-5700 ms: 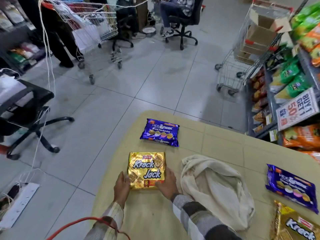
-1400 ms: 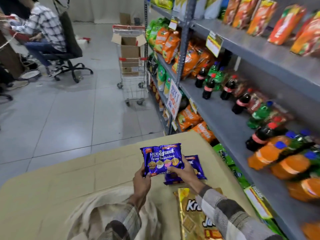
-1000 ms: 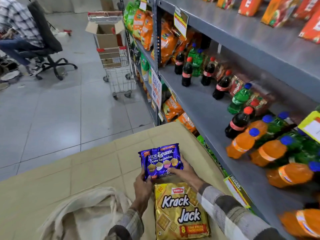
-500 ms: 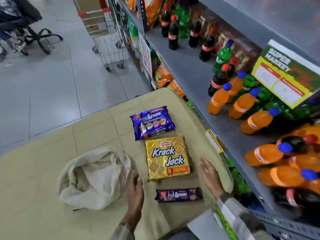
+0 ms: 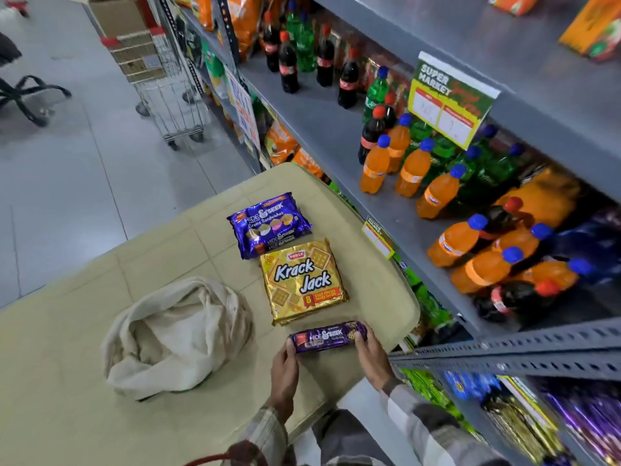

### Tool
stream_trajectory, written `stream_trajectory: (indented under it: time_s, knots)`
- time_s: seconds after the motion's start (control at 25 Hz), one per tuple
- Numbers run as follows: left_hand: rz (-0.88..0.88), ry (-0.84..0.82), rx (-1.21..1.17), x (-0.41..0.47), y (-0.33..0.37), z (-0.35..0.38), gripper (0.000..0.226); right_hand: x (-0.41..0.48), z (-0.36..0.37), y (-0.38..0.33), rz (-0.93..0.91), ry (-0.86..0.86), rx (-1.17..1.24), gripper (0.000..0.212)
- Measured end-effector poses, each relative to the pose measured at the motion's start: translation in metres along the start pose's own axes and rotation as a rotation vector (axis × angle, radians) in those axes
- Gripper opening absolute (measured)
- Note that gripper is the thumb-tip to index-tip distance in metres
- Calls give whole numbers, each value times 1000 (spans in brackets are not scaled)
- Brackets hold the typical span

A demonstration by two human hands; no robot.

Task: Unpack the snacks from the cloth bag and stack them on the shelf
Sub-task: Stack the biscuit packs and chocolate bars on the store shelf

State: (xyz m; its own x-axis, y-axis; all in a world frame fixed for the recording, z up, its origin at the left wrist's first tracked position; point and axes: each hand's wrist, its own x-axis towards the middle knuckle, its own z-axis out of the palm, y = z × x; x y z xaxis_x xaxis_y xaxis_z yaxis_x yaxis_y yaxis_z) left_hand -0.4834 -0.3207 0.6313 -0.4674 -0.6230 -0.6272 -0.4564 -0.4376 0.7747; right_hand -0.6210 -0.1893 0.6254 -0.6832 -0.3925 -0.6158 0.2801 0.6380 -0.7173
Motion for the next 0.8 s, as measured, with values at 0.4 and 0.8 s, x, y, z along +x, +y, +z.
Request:
stream_trajectory:
  time_s: [0.4, 0.8]
  knots:
    - [71, -29, 50, -16, 11, -6, 37, -46, 17, -8, 4, 178, 187, 51]
    - [328, -311, 52, -103, 68, 54, 35, -173, -46, -27, -250, 686, 551, 32]
